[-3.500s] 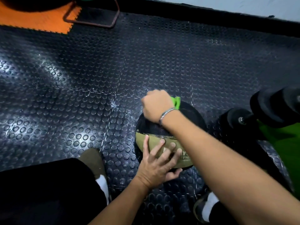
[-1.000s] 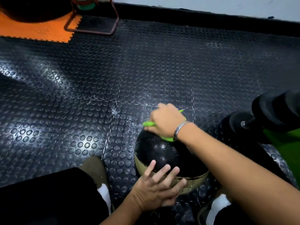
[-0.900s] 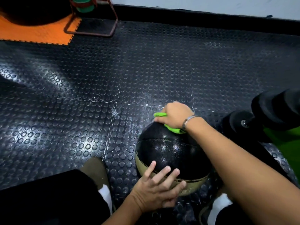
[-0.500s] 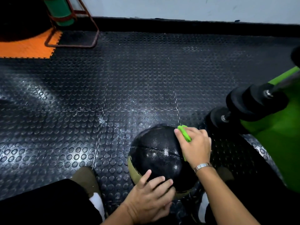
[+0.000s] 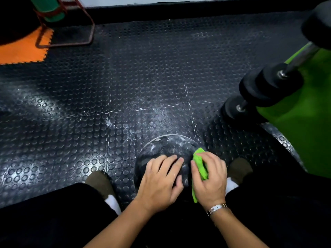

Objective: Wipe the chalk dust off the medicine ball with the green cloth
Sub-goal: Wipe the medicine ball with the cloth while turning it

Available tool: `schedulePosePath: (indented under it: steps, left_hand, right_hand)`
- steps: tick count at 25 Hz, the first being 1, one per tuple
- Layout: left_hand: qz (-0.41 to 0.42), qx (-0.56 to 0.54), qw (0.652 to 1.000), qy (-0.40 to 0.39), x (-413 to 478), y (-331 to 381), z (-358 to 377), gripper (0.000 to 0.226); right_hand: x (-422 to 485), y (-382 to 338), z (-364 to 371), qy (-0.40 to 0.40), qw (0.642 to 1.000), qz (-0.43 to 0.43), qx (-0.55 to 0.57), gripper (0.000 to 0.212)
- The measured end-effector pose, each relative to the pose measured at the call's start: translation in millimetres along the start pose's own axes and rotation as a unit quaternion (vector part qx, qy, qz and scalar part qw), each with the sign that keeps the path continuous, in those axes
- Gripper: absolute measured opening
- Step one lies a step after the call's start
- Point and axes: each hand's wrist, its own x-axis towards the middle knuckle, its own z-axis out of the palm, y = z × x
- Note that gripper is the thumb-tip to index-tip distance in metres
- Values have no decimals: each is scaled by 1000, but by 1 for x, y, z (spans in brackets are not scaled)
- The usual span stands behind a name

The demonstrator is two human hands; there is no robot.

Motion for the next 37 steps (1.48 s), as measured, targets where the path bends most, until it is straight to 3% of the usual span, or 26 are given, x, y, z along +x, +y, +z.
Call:
schedulePosePath:
  steps: [3, 5, 6, 10, 11, 12, 14, 15, 17, 19, 21, 23, 25, 26, 28, 30, 31, 32, 35, 37]
  left_hand:
    - [44, 11, 999, 23, -26, 7, 2, 49]
    - [72, 18, 997, 21, -34, 9, 2, 47]
    - [76, 20, 997, 21, -36, 9, 2, 47]
    - [42, 6, 999, 25, -33, 0, -1, 45]
    - [22, -9, 999, 27, -33, -1, -2, 44]
    - [-3, -28, 999, 29, -33, -3, -2, 43]
    - [-40, -46, 997, 41, -33, -5, -3, 43]
    - [-44, -38, 997, 48, -32, -6, -1, 45]
    - [-46, -18, 997, 63, -25, -6, 2, 47]
    - [-63, -13, 995, 71, -16, -6, 4, 47]
    - [-75, -13, 994, 75, -11, -10, 7, 46]
    - [-75, -21, 994, 72, -12, -11, 6, 46]
    - [-64, -19, 995, 74, -15, -8, 6, 46]
    - [-62, -17, 995, 73, -15, -7, 6, 46]
    - [-57, -14, 996, 70, -17, -6, 7, 46]
    - [-49, -14, 996, 70, -20, -10, 7, 45]
    - [-41, -16, 997, 70, -21, -13, 6, 45]
    - [-29, -20, 997, 71, -22, -16, 5, 46]
    - [-10, -23, 997, 67, -22, -12, 7, 46]
    - [-23, -15, 997, 68, -24, -5, 8, 46]
  right_hand:
    - [-11, 1, -3, 49, 957, 280, 61, 44]
    - [-15, -1, -3, 50, 934, 345, 82, 40]
    - [-18, -5, -4, 52, 943, 319, 77, 39]
    - [-26, -19, -6, 9, 998, 53, 34, 32]
    - [-29, -14, -3, -6, 998, 64, 17, 34]
    - [-30, -7, -1, -14, 991, 134, 8, 41]
    - [-21, 5, 7, -31, 944, 327, 35, 60]
    - [-10, 11, 12, -47, 922, 382, 44, 60]
    - [17, 5, 18, -65, 934, 350, 23, 45]
    - [28, -14, 12, -84, 976, 199, 21, 40]
    - [10, -19, 6, -87, 991, 99, 28, 40]
    - [-1, -7, 3, -73, 980, 187, 19, 39]
    - [34, 2, 13, -118, 927, 357, -2, 41]
    - [56, 0, 20, -153, 916, 370, -25, 43]
    - [73, -16, 25, -214, 941, 252, -65, 46]
    - [50, -24, 17, -206, 969, 114, -78, 52]
    - [33, -24, 7, -190, 973, 104, -82, 55]
    - [23, -18, 0, -186, 967, 145, -92, 57]
    - [61, 2, 15, -247, 901, 348, -83, 56]
    - [76, -13, 19, -273, 916, 267, -122, 56]
